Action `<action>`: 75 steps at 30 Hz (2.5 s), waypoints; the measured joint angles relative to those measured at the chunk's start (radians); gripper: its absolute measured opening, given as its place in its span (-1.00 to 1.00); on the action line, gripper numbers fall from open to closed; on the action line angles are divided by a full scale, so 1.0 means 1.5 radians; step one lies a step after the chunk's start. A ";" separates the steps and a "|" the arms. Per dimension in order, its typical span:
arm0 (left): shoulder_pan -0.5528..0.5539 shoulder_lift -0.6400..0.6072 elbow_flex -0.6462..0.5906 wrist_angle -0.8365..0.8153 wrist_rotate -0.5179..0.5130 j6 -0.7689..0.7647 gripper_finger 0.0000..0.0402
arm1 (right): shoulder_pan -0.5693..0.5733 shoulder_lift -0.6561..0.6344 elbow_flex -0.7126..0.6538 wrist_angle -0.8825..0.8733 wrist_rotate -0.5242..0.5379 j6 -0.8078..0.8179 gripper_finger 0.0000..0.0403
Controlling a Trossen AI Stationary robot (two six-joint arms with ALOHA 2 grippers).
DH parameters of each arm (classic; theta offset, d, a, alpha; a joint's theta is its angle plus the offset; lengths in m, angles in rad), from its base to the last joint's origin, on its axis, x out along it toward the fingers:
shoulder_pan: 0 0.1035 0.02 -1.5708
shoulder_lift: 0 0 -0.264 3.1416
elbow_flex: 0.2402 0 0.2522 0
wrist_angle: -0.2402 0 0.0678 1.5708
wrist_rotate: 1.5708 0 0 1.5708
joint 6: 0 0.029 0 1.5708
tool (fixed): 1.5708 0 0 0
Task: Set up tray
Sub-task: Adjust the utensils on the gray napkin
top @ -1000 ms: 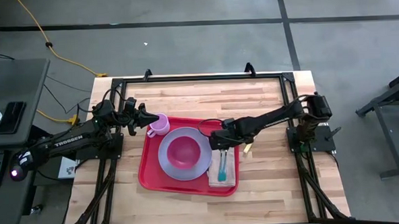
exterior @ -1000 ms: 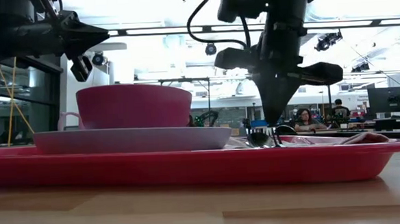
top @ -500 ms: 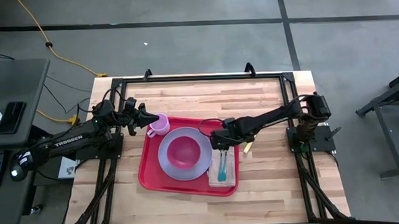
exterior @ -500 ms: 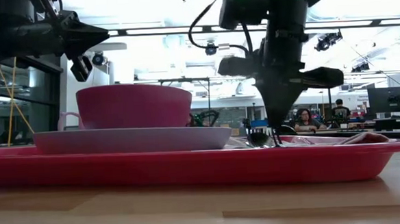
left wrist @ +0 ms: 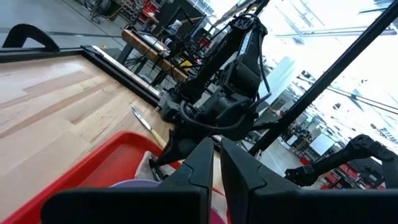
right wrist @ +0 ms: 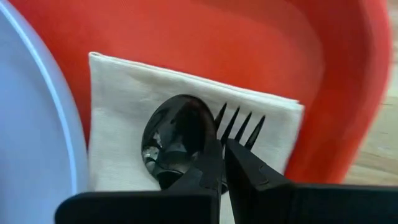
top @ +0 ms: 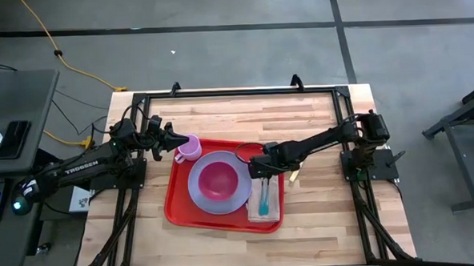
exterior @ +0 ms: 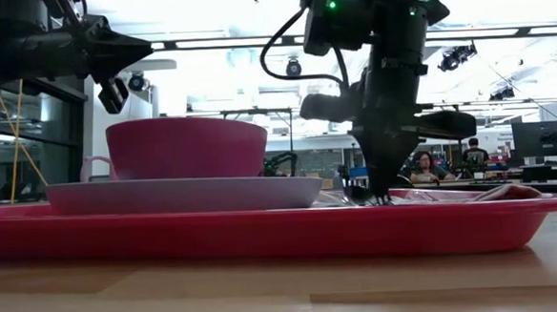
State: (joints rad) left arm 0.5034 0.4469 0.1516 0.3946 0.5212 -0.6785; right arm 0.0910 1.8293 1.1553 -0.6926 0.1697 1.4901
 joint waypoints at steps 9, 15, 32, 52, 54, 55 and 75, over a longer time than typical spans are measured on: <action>0.000 0.000 0.000 0.000 -0.002 0.000 -0.69 | 0.000 0.004 0.000 0.025 -0.010 -0.004 -1.00; 0.000 0.000 0.000 0.000 -0.003 0.000 -0.69 | -0.001 0.004 0.000 0.066 -0.012 -0.004 -1.00; 0.000 0.000 0.000 0.000 -0.006 0.000 -0.69 | -0.001 -0.062 0.001 -0.022 0.017 -0.017 -1.00; 0.000 0.000 0.000 0.000 -0.012 0.000 -0.69 | 0.001 -0.005 0.001 -0.063 -0.012 -0.017 -1.00; 0.000 0.000 0.000 0.000 -0.012 0.000 -0.69 | 0.001 0.003 0.001 -0.058 -0.009 -0.017 -1.00; 0.000 0.000 0.000 0.000 -0.012 0.000 -0.69 | 0.001 0.007 0.001 -0.053 -0.009 -0.017 -1.00; 0.000 0.000 0.000 0.000 -0.015 0.000 -0.69 | 0.000 0.023 0.001 -0.008 -0.012 -0.011 -1.00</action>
State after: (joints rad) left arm 0.5037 0.4465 0.1516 0.3943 0.4988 -0.6781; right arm 0.0910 1.8633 1.1572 -0.7052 0.1511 1.4736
